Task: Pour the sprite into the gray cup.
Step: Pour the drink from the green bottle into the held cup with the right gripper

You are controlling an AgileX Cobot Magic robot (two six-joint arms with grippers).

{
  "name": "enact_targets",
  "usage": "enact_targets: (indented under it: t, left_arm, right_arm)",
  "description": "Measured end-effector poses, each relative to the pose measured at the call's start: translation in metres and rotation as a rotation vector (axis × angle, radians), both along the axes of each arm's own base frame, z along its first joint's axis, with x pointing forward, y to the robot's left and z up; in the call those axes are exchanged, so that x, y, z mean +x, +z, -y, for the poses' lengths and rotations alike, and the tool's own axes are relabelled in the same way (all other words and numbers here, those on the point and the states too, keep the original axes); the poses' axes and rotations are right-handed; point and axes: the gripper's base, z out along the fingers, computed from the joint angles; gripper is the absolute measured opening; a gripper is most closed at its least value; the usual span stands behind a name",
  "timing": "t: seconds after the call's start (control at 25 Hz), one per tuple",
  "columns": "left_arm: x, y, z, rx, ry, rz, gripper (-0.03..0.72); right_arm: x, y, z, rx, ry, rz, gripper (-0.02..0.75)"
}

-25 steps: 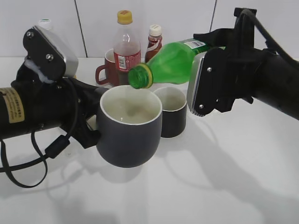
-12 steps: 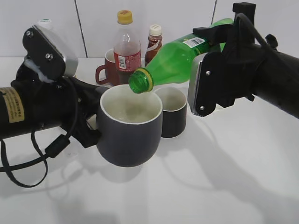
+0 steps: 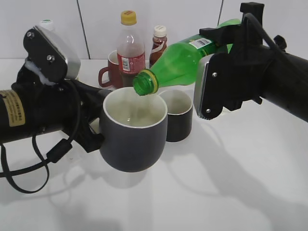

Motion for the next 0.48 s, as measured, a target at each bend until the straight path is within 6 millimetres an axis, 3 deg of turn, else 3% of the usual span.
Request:
enact_targets:
  t: [0.48]
  left_arm:
    - [0.0000, 0.0001, 0.0000, -0.001, 0.000, 0.000, 0.054]
  right_arm:
    - [0.0009, -0.0004, 0.0018, 0.022, -0.026, -0.016, 0.395]
